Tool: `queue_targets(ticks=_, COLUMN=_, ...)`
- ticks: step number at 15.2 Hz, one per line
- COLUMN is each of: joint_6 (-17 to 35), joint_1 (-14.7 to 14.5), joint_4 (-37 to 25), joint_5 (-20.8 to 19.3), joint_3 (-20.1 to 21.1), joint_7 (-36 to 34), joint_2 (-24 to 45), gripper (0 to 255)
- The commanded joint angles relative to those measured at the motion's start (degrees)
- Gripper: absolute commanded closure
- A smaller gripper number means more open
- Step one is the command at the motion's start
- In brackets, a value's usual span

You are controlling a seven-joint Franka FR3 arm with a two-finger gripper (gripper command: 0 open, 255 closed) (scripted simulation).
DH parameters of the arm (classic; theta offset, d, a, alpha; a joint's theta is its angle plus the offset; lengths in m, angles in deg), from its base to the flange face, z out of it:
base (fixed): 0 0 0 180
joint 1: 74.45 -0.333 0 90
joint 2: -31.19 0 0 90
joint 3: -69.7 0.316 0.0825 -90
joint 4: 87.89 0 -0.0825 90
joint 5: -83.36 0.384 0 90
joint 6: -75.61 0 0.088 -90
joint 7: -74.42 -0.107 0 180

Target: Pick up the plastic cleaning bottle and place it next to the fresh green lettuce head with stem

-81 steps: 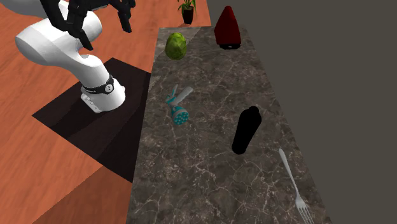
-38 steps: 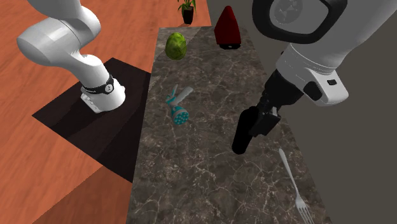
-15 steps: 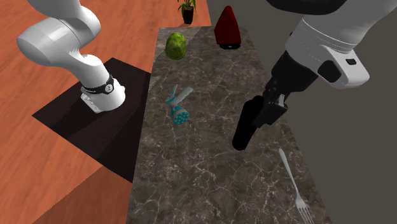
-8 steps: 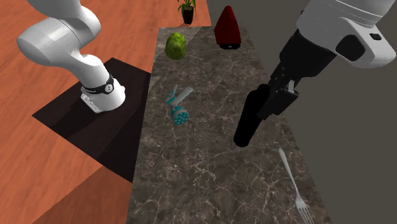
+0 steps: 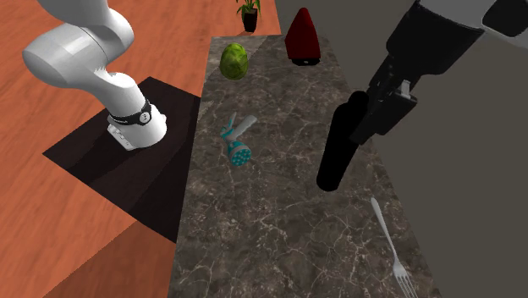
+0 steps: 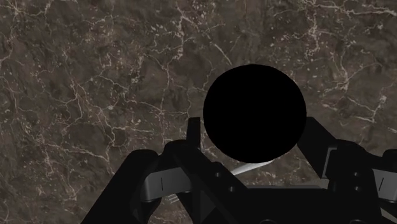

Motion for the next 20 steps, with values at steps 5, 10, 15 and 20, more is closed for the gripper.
queue_targets(ticks=5, joint_6=-6.3, joint_1=-0.3, joint_4=-8.8, joint_5=-0.1, joint_3=-0.1, joint_7=0.9, joint_2=2.5, gripper=255)
queue_targets(ticks=10, joint_6=-13.7, joint_1=-0.7, joint_4=-21.2, joint_5=-0.4, joint_3=-0.5, joint_7=2.1, joint_2=7.4, gripper=255)
queue_targets(ticks=15, joint_6=-11.7, joint_1=-2.6, joint_4=-11.1, joint_5=-0.1, joint_3=0.4, joint_7=-1.1, joint_2=-0.3, gripper=255)
queue_targets(ticks=20, joint_6=-10.0, joint_1=-6.0, joint_4=0.5, joint_5=0.5, joint_3=2.0, joint_7=-6.6, joint_2=-9.4, gripper=255)
